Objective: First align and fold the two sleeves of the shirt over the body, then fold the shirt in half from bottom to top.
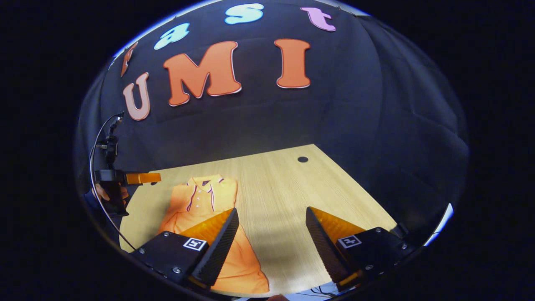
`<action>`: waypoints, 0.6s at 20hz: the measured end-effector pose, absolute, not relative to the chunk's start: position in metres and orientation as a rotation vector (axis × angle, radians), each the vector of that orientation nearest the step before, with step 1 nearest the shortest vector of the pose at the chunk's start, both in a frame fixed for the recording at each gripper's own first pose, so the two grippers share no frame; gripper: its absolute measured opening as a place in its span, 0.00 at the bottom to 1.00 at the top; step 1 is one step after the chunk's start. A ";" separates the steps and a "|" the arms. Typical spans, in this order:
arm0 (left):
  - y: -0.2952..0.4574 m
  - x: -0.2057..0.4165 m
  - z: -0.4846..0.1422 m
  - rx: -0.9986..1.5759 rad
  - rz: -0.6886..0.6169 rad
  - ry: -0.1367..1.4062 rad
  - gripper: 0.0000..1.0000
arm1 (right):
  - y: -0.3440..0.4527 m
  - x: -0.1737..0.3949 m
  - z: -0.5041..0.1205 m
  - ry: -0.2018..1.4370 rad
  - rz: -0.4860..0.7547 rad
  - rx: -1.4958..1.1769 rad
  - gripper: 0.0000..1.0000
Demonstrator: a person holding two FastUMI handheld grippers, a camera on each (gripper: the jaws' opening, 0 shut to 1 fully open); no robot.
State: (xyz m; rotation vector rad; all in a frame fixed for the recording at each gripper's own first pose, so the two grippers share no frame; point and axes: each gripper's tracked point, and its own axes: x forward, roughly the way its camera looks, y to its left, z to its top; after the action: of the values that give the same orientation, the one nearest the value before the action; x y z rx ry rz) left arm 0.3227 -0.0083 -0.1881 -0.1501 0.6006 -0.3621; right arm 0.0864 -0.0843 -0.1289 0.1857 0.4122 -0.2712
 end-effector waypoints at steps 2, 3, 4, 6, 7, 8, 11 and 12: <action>0.004 0.310 -0.165 -0.111 -0.310 0.514 0.99 | -0.083 0.098 -0.123 0.374 -0.259 0.124 0.98; 0.008 0.300 -0.155 -0.092 -0.282 0.489 0.99 | -0.078 0.104 -0.115 0.344 -0.240 0.104 0.99; 0.011 0.292 -0.147 -0.090 -0.261 0.461 0.98 | -0.069 0.108 -0.107 0.314 -0.209 0.085 0.99; 0.017 0.278 -0.131 -0.091 -0.212 0.392 0.99 | -0.054 0.117 -0.093 0.258 -0.154 0.032 0.98; 0.028 0.267 -0.121 -0.067 -0.172 0.333 0.99 | -0.045 0.121 -0.087 0.231 -0.124 0.007 0.98; 0.036 0.258 -0.108 -0.033 -0.138 0.277 0.98 | -0.041 0.123 -0.084 0.213 -0.107 -0.017 0.98; 0.034 0.238 -0.081 0.049 -0.080 0.165 0.98 | -0.025 0.126 -0.077 0.184 -0.051 -0.053 0.98; 0.034 0.233 -0.074 0.054 -0.070 0.138 0.98 | -0.019 0.127 -0.073 0.164 -0.033 -0.055 0.98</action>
State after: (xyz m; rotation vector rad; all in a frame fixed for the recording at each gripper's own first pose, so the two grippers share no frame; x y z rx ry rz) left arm 0.2327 0.0336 -0.0736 0.0539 0.1375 -0.0695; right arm 0.1267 -0.0194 -0.0734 -0.0553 0.1638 -0.0327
